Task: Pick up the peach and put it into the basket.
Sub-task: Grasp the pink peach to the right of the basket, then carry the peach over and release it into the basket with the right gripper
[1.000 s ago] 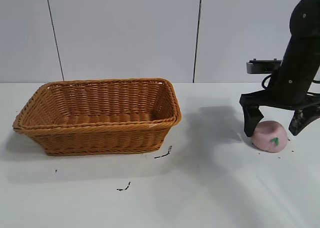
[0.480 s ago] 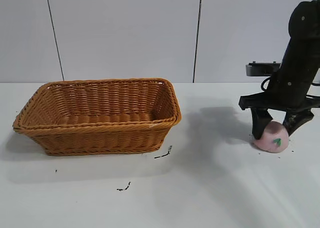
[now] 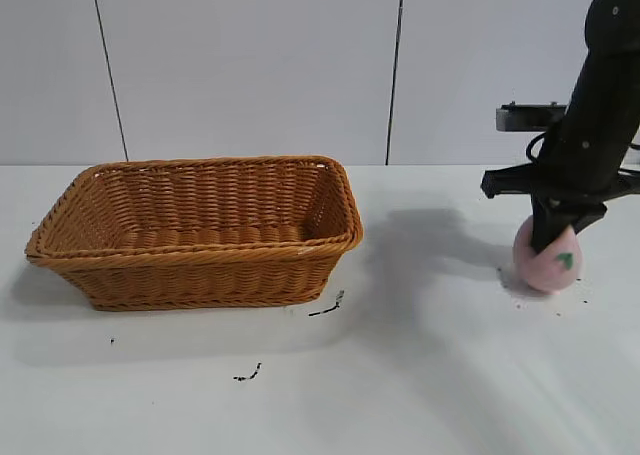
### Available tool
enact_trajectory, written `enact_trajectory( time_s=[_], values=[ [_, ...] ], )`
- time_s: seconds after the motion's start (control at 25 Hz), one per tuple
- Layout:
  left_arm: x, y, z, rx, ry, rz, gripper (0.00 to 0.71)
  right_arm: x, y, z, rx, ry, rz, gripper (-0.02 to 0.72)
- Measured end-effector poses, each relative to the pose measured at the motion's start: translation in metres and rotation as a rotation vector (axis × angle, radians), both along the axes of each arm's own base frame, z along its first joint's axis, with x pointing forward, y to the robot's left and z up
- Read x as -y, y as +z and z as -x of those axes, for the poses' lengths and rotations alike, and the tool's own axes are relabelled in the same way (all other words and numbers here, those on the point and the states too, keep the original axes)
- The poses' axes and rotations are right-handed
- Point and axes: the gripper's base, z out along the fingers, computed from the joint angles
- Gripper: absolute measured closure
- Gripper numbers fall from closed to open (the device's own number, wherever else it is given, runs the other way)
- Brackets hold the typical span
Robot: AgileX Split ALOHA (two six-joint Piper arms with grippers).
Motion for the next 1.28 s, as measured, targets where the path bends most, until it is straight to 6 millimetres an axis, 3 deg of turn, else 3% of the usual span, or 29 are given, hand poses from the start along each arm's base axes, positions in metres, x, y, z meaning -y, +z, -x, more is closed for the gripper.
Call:
enact_trajectory(
  time_s=[0.24,0.4,0.64,0.76,0.92,1.12,1.28],
  values=[
    [0.000,0.000,0.000,0.000,0.000,0.000,0.017,-0.002,0.096,-0.013,0.140,0.006,-0.024,0.714],
    [0.000,0.000,0.000,0.000,0.000,0.000,0.017,-0.004,0.130,-0.020,0.215,0.006,-0.045,0.714],
    [0.000,0.000,0.000,0.000,0.000,0.000,0.017,-0.021,0.154,-0.031,0.268,0.038,-0.082,0.714],
    [0.000,0.000,0.000,0.000,0.000,0.000,0.017,-0.054,0.158,-0.036,0.285,0.111,-0.093,0.714],
    [0.000,0.000,0.000,0.000,0.000,0.000,0.017,-0.115,0.157,-0.035,0.300,0.244,-0.115,0.714],
    [0.000,0.000,0.000,0.000,0.000,0.000,0.017,-0.194,0.144,-0.016,0.289,0.413,-0.138,0.714],
    [0.000,0.000,0.000,0.000,0.000,0.000,0.017,-0.243,0.126,-0.001,0.292,0.513,-0.156,0.714]
  ],
)
